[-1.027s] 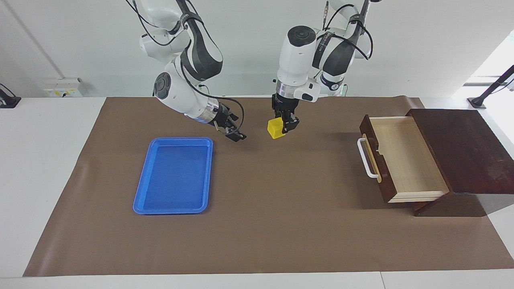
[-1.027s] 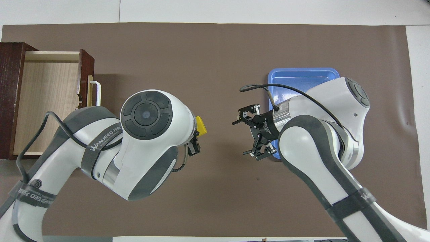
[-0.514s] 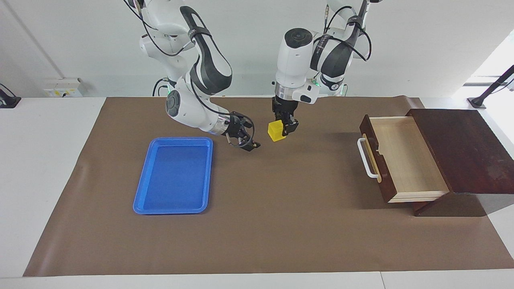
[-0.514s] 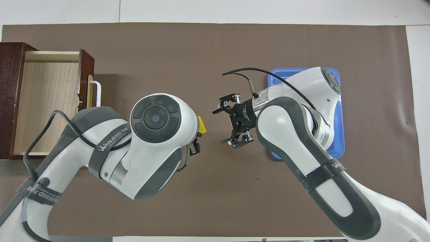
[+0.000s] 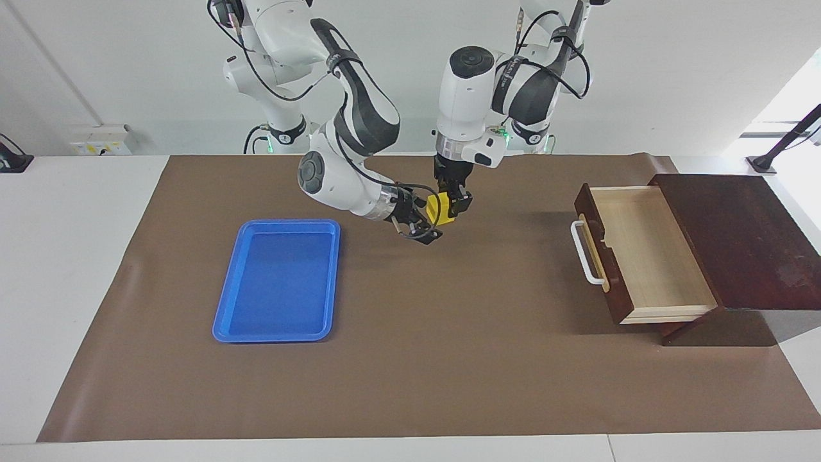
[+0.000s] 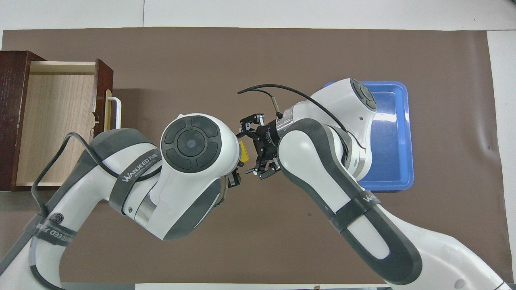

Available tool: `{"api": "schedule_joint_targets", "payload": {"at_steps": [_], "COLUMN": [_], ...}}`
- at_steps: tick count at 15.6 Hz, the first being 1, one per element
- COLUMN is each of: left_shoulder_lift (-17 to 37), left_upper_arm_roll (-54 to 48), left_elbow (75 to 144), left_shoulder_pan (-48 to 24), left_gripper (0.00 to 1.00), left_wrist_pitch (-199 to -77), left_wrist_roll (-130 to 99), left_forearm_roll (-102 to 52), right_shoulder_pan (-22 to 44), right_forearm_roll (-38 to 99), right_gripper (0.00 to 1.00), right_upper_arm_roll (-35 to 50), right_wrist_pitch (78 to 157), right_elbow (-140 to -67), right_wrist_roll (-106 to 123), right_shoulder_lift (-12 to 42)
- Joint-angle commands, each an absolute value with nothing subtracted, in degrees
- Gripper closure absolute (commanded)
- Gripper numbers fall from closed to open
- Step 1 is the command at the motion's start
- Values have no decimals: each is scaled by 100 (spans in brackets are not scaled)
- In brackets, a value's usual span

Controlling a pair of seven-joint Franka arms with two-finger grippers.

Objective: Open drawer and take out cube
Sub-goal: 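Close the right gripper on the cube and open the left gripper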

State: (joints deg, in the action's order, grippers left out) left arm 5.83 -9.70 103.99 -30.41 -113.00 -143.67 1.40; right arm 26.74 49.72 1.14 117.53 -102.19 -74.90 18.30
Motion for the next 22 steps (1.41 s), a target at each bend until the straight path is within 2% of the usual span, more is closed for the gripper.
{"api": "schedule_joint_targets", "payload": {"at_steps": [1,13,22], "left_shoulder_lift": [510,510,510], "left_upper_arm_roll": [-923,-923,-923], "left_elbow": [10521,10521,10521], "left_shoulder_pan": [-3103,-3103,-3103], "left_gripper": [100,100,100], "left_wrist_pitch": [-11408,-11364,-11355], "left_wrist_roll": [-14309,-14300,-14309], "left_forearm_roll": [229,229,229], "right_shoulder_pan": [2794,2821,2804], "right_forearm_roll": [5045,5036,5036], "right_gripper": [0,0,5], "right_upper_arm_roll": [114,105,97], "right_wrist_pitch": [11804,11804,11804], "right_elbow": [-10178,-10353,-10450], "right_wrist_roll": [-7585,-7682,-7708], "right_shoulder_lift": [1846,1564,1529]}}
